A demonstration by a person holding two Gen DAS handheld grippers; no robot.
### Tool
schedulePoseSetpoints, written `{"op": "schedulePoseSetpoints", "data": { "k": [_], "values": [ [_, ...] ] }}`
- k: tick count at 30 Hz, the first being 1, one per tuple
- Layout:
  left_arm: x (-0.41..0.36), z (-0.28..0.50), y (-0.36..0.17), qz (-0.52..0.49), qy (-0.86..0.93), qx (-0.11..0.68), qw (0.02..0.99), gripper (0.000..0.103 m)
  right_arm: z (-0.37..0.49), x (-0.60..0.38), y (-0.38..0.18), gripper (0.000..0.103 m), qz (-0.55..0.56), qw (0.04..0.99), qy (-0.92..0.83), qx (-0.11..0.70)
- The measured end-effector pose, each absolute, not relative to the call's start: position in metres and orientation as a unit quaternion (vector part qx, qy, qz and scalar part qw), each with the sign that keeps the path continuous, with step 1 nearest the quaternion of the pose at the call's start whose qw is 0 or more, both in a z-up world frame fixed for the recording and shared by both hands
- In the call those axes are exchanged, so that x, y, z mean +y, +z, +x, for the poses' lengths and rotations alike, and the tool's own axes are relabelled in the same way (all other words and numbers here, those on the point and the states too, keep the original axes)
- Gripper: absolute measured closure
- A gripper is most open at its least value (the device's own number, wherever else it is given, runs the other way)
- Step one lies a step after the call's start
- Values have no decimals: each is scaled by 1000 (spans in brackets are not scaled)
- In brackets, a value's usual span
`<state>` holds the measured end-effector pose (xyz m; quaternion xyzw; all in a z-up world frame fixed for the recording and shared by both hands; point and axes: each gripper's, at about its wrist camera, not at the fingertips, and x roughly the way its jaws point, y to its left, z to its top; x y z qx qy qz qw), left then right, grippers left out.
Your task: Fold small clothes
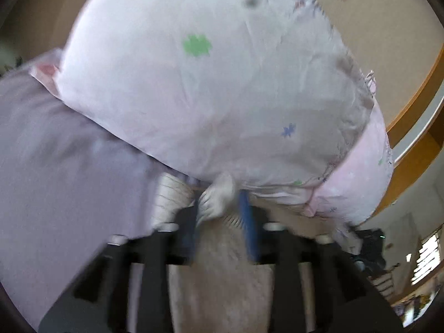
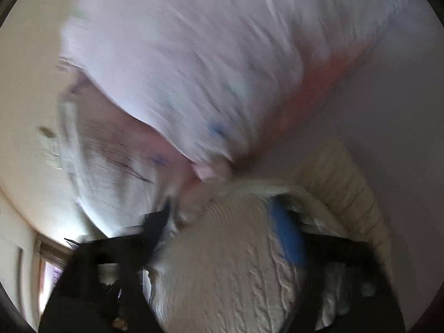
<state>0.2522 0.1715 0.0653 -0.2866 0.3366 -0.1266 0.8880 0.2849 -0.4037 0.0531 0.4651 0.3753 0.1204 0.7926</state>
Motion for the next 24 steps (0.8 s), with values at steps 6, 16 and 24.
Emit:
{"op": "schedulePoseSetpoints", "data": {
  "k": [6, 16, 24],
  "values": [
    [183, 224, 54, -289, -140, 376, 869, 37, 256, -425, 81, 1, 449, 833, 124, 297],
    [170, 222, 11, -309, -147, 446, 827, 46, 258, -423, 78, 1, 442, 831, 142, 306],
    [193, 220, -25, -557, -207, 398, 699, 88, 257, -428, 85, 1, 451, 825, 161, 302]
  ]
}}
